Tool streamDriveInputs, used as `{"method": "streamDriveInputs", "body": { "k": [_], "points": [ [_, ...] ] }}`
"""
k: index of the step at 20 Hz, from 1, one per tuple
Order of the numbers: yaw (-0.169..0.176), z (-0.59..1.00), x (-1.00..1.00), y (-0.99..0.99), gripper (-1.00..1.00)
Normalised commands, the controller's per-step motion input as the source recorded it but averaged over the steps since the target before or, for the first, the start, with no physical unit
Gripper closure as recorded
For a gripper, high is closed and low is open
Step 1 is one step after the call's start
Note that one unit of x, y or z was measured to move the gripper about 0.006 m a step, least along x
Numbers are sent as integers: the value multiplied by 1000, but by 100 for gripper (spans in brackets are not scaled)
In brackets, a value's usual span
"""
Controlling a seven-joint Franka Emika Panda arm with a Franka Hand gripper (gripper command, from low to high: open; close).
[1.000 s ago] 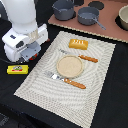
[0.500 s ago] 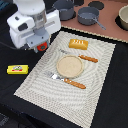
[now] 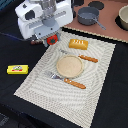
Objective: Interact with the objects in diverse but meaningful ways.
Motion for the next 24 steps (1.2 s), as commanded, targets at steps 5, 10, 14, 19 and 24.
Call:
{"method": "streamDriveInputs", "body": {
  "k": [5,10,14,19,24],
  "points": [
    [-70,0,1000,-77,100],
    [-75,0,1000,-105,100],
    [-108,0,714,-128,100],
    [-75,0,482,-87,100],
    [-37,0,295,-44,-100]
  ]
}}
